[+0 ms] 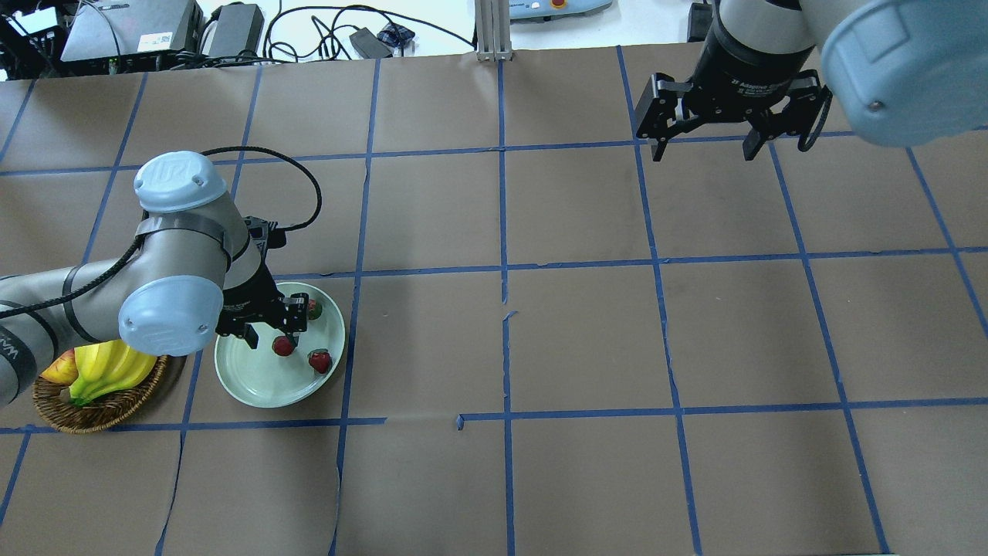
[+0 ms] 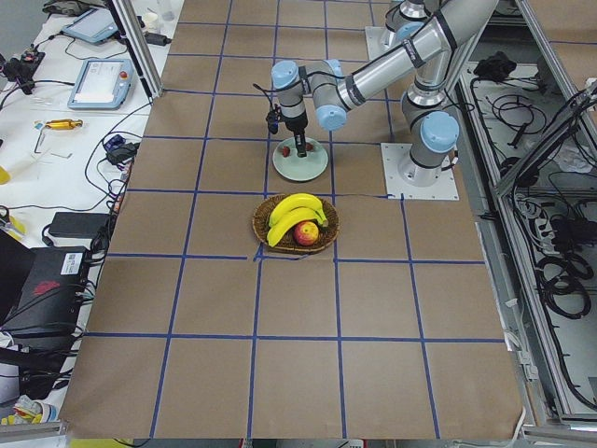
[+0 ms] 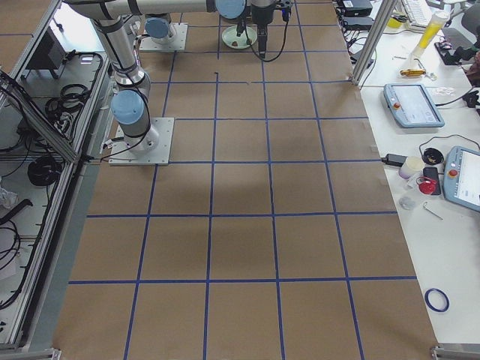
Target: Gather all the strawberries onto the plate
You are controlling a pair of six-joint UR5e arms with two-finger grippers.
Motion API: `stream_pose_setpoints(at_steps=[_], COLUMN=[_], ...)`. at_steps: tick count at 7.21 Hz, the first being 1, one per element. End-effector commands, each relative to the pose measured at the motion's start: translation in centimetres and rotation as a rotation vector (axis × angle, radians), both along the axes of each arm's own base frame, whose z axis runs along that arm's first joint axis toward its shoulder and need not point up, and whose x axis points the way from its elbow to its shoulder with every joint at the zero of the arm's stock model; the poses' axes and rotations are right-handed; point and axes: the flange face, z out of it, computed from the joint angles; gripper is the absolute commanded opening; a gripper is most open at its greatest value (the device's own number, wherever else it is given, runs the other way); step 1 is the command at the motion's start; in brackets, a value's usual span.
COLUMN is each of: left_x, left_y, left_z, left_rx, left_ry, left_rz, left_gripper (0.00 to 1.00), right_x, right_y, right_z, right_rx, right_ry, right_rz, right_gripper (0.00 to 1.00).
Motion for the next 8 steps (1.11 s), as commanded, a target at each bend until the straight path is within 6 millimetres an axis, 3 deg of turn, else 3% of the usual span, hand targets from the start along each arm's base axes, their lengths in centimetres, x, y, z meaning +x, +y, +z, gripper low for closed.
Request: stream_pose_setpoints(at_steps=[1, 2, 3, 4, 6, 8], left_x=[-1.0, -2.8, -6.3, -8.9, -11.2, -11.2], left_y=[-1.3, -2.3, -2.8, -3.0, -1.1, -0.7], left_z=[5.3, 10.0, 16.7, 22.0, 25.4, 26.0], left_rx=[-0.09, -0.089, -0.1, -0.144, -0.217, -0.245], left_ry=[-0.009, 0.002, 0.083, 0.109, 0.109, 0.104], left_rz=[-0.009, -0.045, -0.077, -0.059, -0.109, -0.108], left_gripper=[1.0, 1.0, 1.0, 1.0, 1.0, 1.0], right_x=[0.0, 0.0, 0.0, 0.0, 0.0, 0.0], right_y=[0.0, 0.0, 0.1, 0.2, 0.2, 0.2], right_z=[0.0, 0.0, 0.0, 0.1, 0.0, 0.0], right_rx=[0.001, 0.002, 0.002, 0.002, 0.005, 0.007], right_ry=[0.0, 0.0, 0.0, 0.0, 0.002, 0.002], right_rz=[0.0, -0.001, -0.001, -0.001, 0.0, 0.002], right_gripper=[1.0, 1.0, 1.0, 1.0, 1.0, 1.0])
